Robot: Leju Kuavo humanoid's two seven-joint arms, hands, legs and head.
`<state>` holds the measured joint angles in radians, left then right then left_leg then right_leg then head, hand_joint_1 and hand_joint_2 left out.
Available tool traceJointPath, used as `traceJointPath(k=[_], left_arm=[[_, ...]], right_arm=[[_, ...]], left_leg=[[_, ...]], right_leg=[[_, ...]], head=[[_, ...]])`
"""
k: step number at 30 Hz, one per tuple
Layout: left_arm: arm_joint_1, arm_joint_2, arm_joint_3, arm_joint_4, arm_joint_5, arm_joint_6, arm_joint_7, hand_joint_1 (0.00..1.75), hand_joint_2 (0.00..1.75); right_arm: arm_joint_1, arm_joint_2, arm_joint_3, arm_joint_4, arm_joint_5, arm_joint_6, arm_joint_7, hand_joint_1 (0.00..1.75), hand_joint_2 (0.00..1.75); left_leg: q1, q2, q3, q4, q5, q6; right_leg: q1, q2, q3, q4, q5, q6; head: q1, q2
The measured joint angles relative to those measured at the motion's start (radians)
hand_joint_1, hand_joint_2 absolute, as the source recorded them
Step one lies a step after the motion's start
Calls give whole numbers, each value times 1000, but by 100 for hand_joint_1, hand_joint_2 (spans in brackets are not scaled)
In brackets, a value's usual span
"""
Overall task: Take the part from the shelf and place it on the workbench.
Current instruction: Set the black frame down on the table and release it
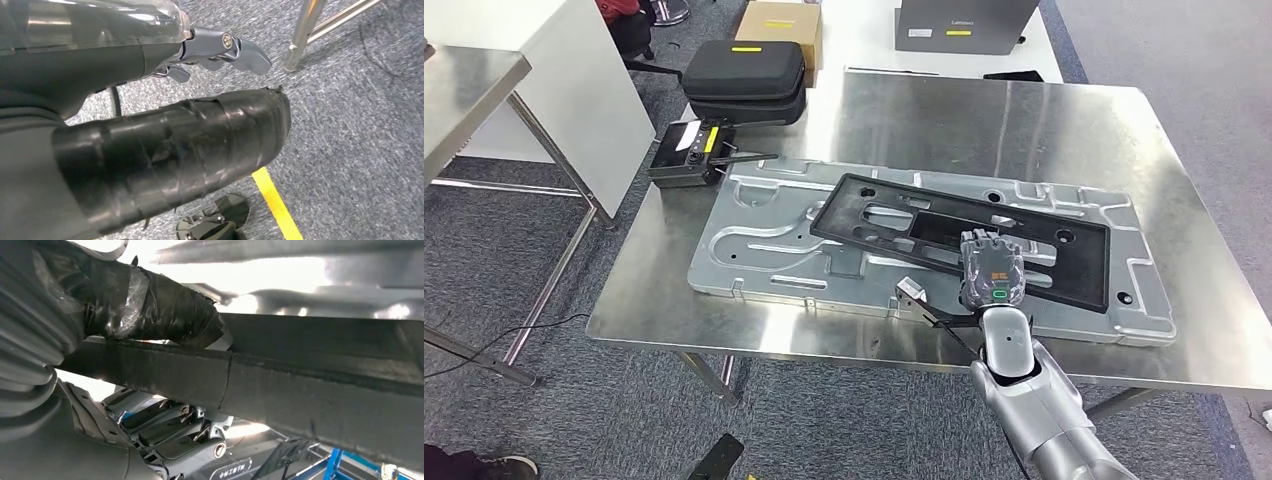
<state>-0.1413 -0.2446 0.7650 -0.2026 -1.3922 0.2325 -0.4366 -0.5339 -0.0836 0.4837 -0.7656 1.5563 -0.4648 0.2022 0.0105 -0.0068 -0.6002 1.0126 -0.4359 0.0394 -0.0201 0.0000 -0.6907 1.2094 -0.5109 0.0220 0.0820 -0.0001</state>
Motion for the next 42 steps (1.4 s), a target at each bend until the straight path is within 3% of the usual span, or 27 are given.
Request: traceJointPath(k=[2,3,6,7,8,10,12,13,14,17,19,22,24,26,27,28,29,30,32,33,35,38,42], left_arm=[[-1,-1,-5,0,-2,-2,2,0,0],[-1,-1,-8,0,-3,-4,3,0,0],[1,-1,-15,0,-4,-6,6,0,0],[1,-1,-16,0,-4,-7,6,0,0],[1,-1,-17,0,-4,-7,6,0,0],[1,-1,-17,0,-2,-7,6,0,0],[3,-1,-18,0,1,-6,6,0,0],[4,-1,-18,0,2,-6,7,0,0],[5,-1,-18,0,3,-5,7,0,0],[4,0,-18,0,5,-4,8,0,0],[2,0,-19,0,10,-3,8,0,0],[5,0,-19,0,20,1,8,0,0],[6,0,-19,0,28,5,7,0,0],[9,1,-19,0,37,10,3,0,0],[12,1,-19,0,43,14,-1,0,0],[16,2,-19,0,49,20,-5,0,0],[19,2,-19,0,55,25,-9,0,0],[22,3,-18,0,61,30,-12,0,0],[24,4,-18,0,72,38,-13,0,0],[25,5,-18,0,77,41,-14,0,0],[31,7,-17,0,87,45,-17,0,0],[41,12,-15,0,104,60,-21,0,0],[55,16,-9,0,126,89,-25,0,0]], right_arm=[[-2,5,0,20,-7,2,-1,148,175],[-1,8,0,28,-10,1,-1,128,175],[4,18,0,51,-14,-4,0,17,175],[5,21,0,58,-15,-7,2,0,131],[5,23,0,64,-14,-12,5,0,87],[7,27,0,73,-10,-35,11,0,0],[9,27,0,78,-4,-60,15,0,0],[10,27,0,79,-1,-68,16,0,0],[11,27,0,80,-1,-72,16,0,0],[11,27,0,79,3,-79,23,0,0],[15,23,0,73,9,-89,34,0,0],[44,5,0,22,13,-107,41,0,0],[73,-16,0,-45,14,-118,47,0,0],[105,-47,2,-125,14,-106,49,0,0],[123,-67,4,-167,14,-83,44,0,0],[142,-90,6,-210,14,-55,33,0,0],[161,-114,7,-251,14,-28,18,0,0],[177,-137,8,-290,13,-4,1,0,0],[205,-184,7,-365,3,40,-27,0,0],[222,-208,5,-403,-6,61,-37,0,0],[265,-257,-7,-478,-22,87,-47,0,0],[360,-312,-50,-603,-50,81,-42,0,0],[544,-337,-148,-798,-172,-11,-67,0,0]], left_leg=[[-2,0,-1,12,-10,-7],[-3,0,-2,16,-12,-12],[-6,0,-4,17,-14,-27],[-5,0,-6,24,-21,-32],[-4,0,-14,45,-38,-37],[-1,1,-59,151,-97,-46],[2,1,-114,273,-144,-51],[3,1,-124,295,-143,-53],[3,1,-116,278,-123,-53],[3,1,-20,84,-33,-46],[0,0,12,17,-22,-39],[1,0,15,7,-16,-21],[4,0,17,-2,-9,-6],[2,0,16,-2,-9,1],[0,0,15,-1,-10,3],[-1,-1,15,1,-11,5],[-2,-2,16,3,-13,5],[-3,-2,16,6,-16,5],[-6,-3,16,12,-21,2],[-8,-3,15,15,-23,-1],[-11,-5,13,16,-25,-8],[-12,-1,5,44,-45,-23],[-5,4,-77,259,-166,-39]], right_leg=[[0,0,55,-117,46,-4],[2,0,70,-147,51,-7],[4,2,75,-161,51,-19],[2,2,78,-164,52,-25],[0,1,80,-168,54,-32],[-2,-1,84,-172,55,-40],[-1,-2,84,-172,55,-42],[-2,-1,85,-172,54,-42],[-2,1,87,-171,54,-42],[-1,8,92,-170,51,-36],[3,11,92,-170,52,-25],[4,12,90,-172,51,-7],[1,9,66,-117,12,1],[0,6,8,10,-52,5],[0,6,-19,70,-74,7],[0,6,-34,100,-77,7],[0,6,-31,91,-60,6],[0,6,-9,44,-28,4],[4,4,53,-91,31,-4],[6,3,76,-138,45,-8],[12,2,89,-167,44,-12],[3,0,95,-176,48,-25],[0,-12,102,-181,45,-39]], head=[[0,0],[-1,0],[-1,0],[-1,0],[-1,0],[-1,0],[-1,0],[-1,0],[-1,0],[-1,0],[-1,0],[-1,0],[-1,0],[0,0],[0,0],[0,0],[0,0],[0,0],[0,0],[0,0],[-1,0],[-1,0],[-2,0]])
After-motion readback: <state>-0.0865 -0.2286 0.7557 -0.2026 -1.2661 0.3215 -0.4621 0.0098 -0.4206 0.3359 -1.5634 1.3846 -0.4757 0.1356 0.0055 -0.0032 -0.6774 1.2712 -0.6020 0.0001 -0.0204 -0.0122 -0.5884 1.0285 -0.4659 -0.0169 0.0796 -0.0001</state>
